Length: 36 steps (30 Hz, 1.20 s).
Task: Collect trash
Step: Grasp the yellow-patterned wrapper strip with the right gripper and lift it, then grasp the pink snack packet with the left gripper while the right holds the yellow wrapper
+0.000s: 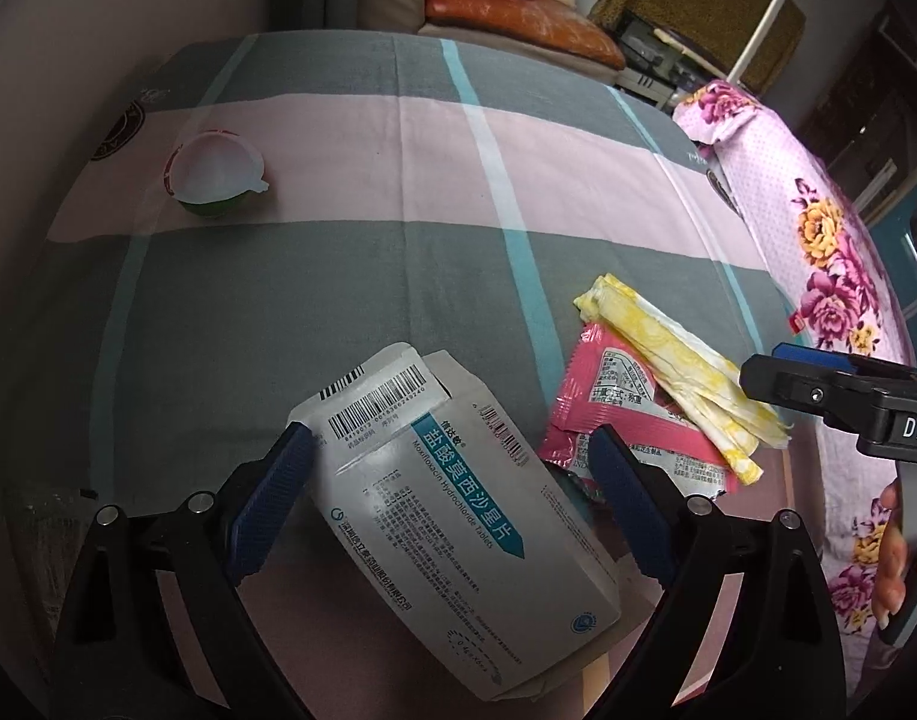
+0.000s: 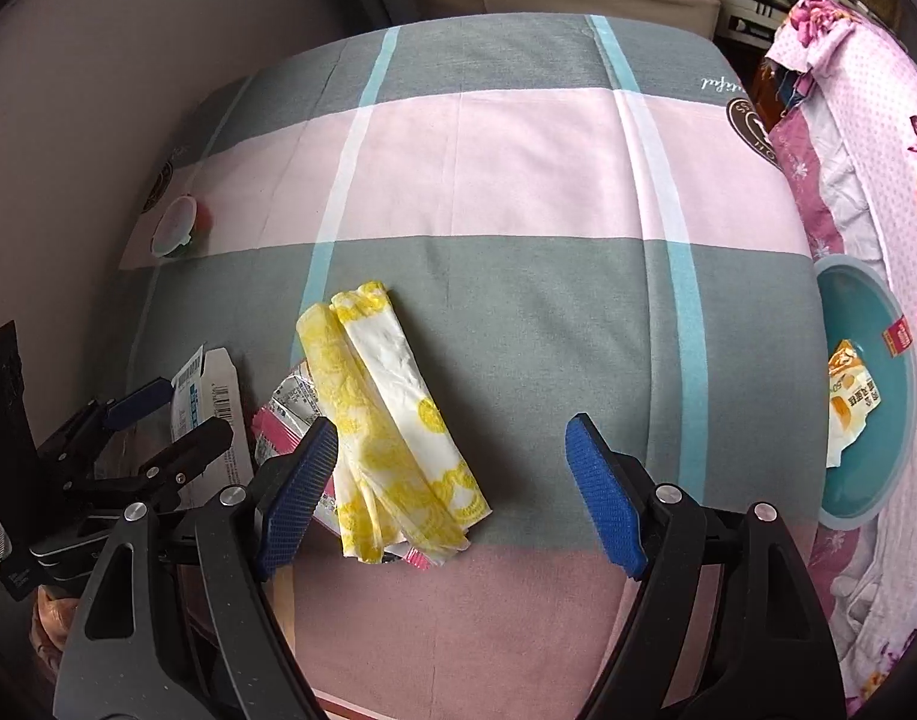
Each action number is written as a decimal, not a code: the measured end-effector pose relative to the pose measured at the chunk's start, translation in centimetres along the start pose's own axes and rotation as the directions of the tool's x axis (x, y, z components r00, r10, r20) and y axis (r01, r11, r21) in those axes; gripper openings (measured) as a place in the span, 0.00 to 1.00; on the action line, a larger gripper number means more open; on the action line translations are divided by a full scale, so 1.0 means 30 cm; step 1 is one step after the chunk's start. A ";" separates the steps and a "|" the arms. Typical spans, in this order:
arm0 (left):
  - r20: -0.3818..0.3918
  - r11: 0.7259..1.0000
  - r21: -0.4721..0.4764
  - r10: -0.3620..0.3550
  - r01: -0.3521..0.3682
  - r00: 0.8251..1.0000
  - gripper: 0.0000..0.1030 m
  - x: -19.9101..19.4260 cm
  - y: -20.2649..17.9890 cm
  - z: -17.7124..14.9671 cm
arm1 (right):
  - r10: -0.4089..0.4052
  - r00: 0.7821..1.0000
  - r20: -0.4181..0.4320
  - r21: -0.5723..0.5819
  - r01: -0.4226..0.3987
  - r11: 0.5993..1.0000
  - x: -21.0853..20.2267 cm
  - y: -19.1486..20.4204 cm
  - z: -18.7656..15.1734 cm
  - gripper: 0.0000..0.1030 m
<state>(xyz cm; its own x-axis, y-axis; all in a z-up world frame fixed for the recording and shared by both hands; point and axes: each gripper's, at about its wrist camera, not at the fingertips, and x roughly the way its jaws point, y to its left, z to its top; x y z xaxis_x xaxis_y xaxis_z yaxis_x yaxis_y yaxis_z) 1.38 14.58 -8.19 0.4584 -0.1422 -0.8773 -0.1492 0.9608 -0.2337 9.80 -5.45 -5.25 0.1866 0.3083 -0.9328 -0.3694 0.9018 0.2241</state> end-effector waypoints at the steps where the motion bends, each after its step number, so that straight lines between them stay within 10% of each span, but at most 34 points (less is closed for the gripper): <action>1: 0.001 1.000 -0.004 0.001 -0.001 1.000 0.90 0.001 0.010 0.000 | 0.002 1.000 -0.004 -0.010 -0.002 1.000 0.013 0.015 0.006 0.72; 11: -0.021 1.000 -0.020 0.007 -0.008 1.000 0.91 0.043 0.041 0.014 | 0.015 0.998 -0.058 -0.038 -0.018 0.999 0.105 0.057 0.041 0.55; 15: -0.027 1.000 -0.012 0.015 -0.016 1.000 0.91 0.054 0.034 0.019 | 0.022 0.997 -0.067 -0.057 -0.025 0.998 0.130 0.066 0.040 0.18; 36: -0.031 0.987 0.033 0.155 -0.154 0.987 0.92 0.008 -0.073 -0.058 | 0.077 0.989 0.129 0.073 -0.087 0.994 -0.084 -0.144 -0.024 0.15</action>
<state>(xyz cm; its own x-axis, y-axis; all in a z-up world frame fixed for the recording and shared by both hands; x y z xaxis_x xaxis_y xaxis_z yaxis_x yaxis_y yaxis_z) 0.29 12.01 -8.63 0.4024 0.0016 -0.9155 -0.1895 0.9785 -0.0816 10.28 -10.35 -4.07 0.2735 0.4129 -0.8687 -0.3165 0.8915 0.3241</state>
